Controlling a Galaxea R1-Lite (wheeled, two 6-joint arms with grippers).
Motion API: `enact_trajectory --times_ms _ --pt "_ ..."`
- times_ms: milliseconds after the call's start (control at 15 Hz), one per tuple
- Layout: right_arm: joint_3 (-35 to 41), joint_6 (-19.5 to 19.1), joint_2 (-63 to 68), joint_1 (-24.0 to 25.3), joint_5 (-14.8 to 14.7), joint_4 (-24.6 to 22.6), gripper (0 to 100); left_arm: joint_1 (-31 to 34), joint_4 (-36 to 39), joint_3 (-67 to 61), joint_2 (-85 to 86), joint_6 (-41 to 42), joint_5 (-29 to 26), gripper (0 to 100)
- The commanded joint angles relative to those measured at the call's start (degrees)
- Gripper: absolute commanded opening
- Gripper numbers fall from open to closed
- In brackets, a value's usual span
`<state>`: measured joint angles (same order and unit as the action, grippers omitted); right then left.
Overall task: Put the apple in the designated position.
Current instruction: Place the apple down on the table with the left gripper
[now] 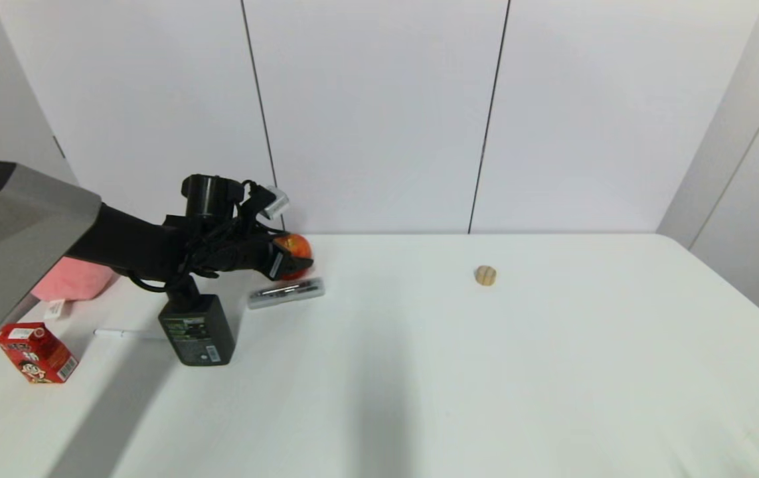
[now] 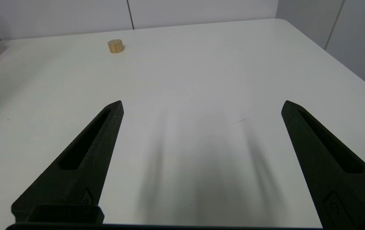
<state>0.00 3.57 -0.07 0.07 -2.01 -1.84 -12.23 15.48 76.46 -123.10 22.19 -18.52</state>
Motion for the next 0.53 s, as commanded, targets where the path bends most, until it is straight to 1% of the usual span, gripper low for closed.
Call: enact_trajectory --times_ms 67,333,533 --pt "0.7 0.0 0.1 0.0 0.0 0.0 100 0.0 -1.6 -0.2 1.4 0.1 -0.1 100" --pt "0.7 0.0 0.1 0.0 -0.1 0.0 100 0.0 -4.4 -0.3 5.3 0.0 -0.2 100" --pt "0.7 0.0 0.1 0.0 0.0 -0.1 100 -0.1 -8.4 -1.8 12.4 0.0 -0.2 100"
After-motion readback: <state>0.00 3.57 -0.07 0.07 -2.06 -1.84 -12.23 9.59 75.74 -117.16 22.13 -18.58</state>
